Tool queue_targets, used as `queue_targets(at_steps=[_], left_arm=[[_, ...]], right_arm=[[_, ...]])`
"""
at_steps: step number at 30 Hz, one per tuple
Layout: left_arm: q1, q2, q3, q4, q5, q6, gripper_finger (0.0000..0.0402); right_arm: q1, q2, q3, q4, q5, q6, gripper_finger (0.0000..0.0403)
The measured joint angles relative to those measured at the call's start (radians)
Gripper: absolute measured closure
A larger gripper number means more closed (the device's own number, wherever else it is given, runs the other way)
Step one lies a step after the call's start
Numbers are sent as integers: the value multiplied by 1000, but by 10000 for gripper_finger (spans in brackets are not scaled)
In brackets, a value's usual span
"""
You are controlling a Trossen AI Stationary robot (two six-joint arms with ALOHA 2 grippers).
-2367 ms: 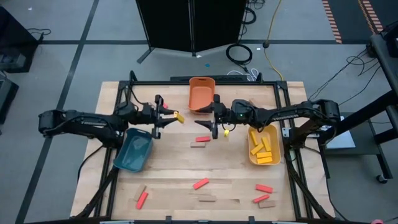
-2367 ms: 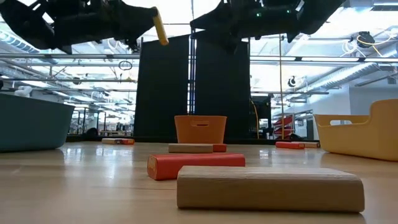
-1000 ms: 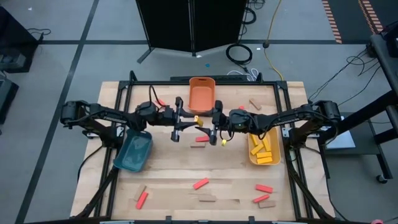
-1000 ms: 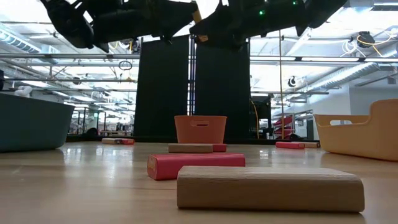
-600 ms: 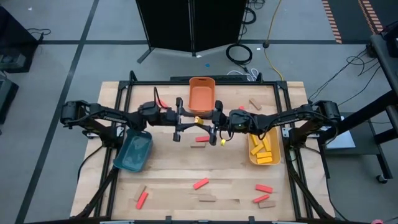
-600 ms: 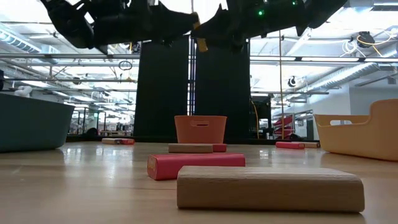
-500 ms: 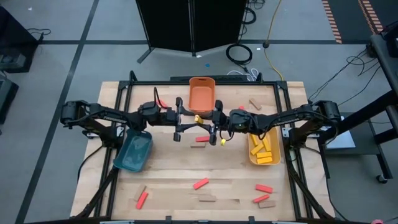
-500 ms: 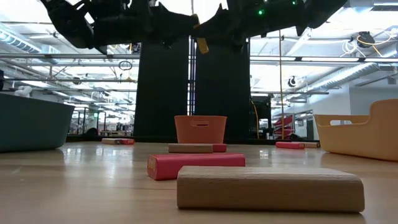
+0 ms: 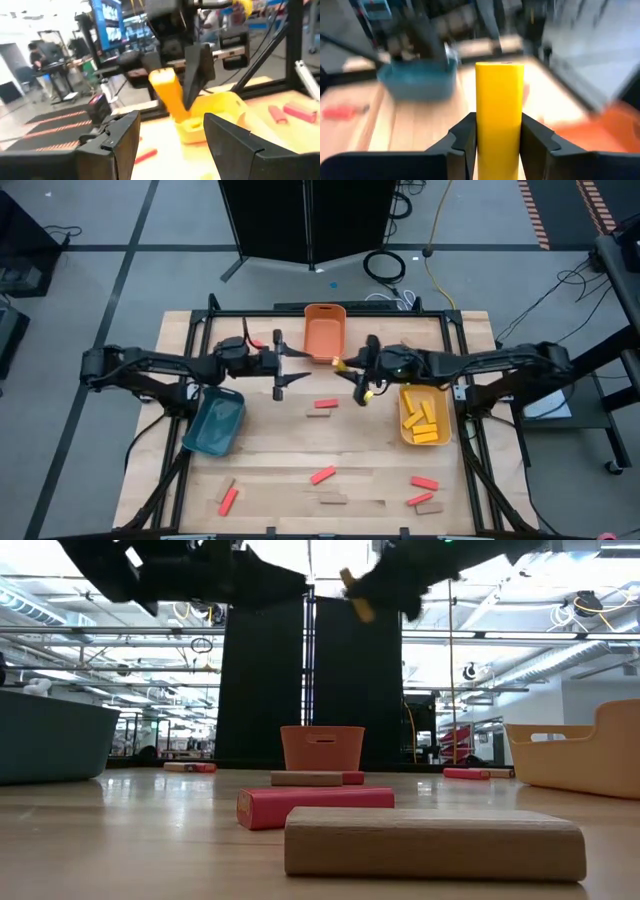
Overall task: Sort blocks
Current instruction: Put the yellow block into the yellow bin, then put the top right orange block into the orange bin
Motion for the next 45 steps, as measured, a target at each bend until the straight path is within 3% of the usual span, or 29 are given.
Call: queue_targets(at_steps=[4,11,19,25,30,38,45], left_arm=[[11,-53,0,-81,-8,15,185],[14,-41,0,-114,-15,22,185],[34,-23,0,-77,-26,14,184],[34,-20,0,-65,-26,-5,184],[34,-20,0,-69,-26,-12,184],[34,-20,0,-117,-26,-12,184],[36,-38,0,-233,-73,-33,185]], right_arm=[[-3,-56,7,-352,-36,237,306],[58,-76,7,-870,-238,654,306],[151,-76,7,-1245,-242,978,305],[155,-76,7,-1313,-137,1080,302],[148,-76,7,-1321,-109,1152,273],[146,-76,7,-1347,-118,1162,214],[150,-76,7,-1305,-61,1120,201]])
